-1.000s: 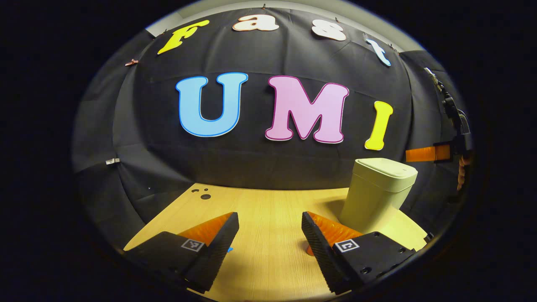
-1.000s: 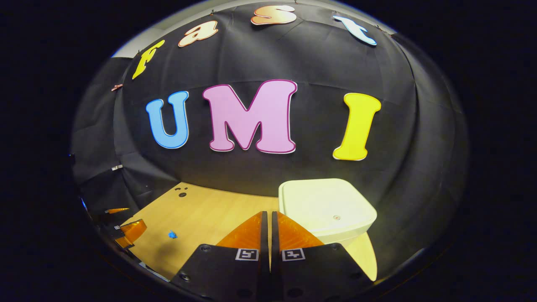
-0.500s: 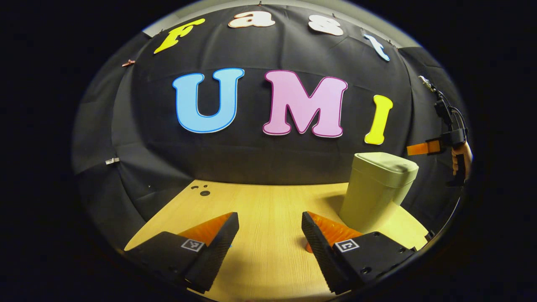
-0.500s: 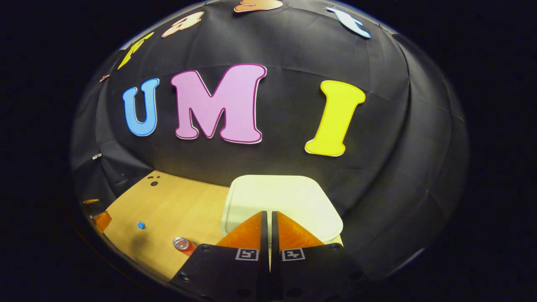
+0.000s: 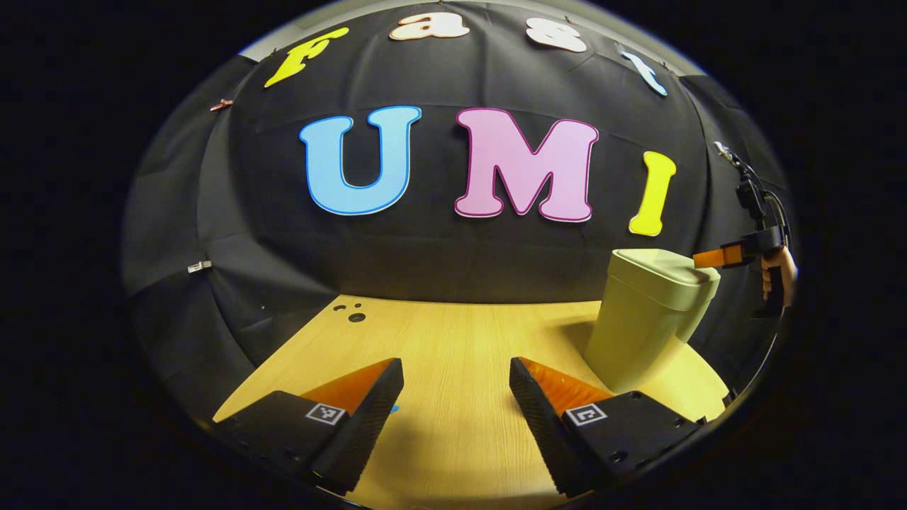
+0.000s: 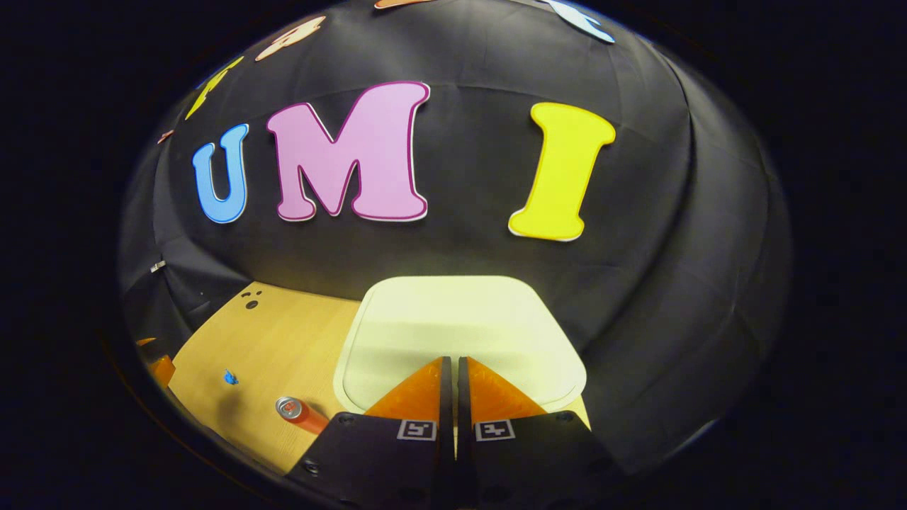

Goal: Press the lid of the desktop garbage bin to open it, pick up the crumpled paper on the desktop and throw it into the bin, then pick up the pop can on the desktop and drop it into the bin, and finally close the garbage bin lid.

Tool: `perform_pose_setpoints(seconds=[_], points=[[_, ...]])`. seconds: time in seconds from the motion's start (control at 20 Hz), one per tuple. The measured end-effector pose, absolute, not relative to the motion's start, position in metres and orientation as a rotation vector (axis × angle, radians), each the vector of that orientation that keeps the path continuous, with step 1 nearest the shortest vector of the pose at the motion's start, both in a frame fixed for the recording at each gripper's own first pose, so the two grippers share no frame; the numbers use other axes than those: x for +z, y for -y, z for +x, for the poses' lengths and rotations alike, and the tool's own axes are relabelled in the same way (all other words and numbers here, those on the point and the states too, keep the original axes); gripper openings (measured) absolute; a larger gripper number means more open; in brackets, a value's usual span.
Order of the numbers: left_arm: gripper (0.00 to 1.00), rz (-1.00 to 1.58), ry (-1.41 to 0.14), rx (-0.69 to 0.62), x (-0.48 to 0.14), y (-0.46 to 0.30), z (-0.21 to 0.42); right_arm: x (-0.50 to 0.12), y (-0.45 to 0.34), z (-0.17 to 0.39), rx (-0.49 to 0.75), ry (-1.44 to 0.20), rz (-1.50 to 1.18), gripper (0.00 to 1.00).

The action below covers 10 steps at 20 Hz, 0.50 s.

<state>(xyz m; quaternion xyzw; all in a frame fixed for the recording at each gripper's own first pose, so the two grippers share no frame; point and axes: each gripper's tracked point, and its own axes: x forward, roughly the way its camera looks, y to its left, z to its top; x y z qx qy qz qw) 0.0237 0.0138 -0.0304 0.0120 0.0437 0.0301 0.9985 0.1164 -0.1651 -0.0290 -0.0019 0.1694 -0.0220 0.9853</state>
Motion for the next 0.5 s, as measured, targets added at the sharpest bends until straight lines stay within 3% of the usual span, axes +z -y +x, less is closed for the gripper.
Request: perform_pose_setpoints(seconds=[0.25, 0.5], points=[[0.97, 0.029, -0.114, 0.074, -0.038, -0.016, 0.030, -0.032, 0.165, 0.118, -0.041, -0.336, 0.050, 0.06], [0.97, 0.024, -0.116, 0.062, -0.038, -0.012, 0.035, -0.033, 0.166, 0.117, -0.070, -0.293, -0.077, 0.06]])
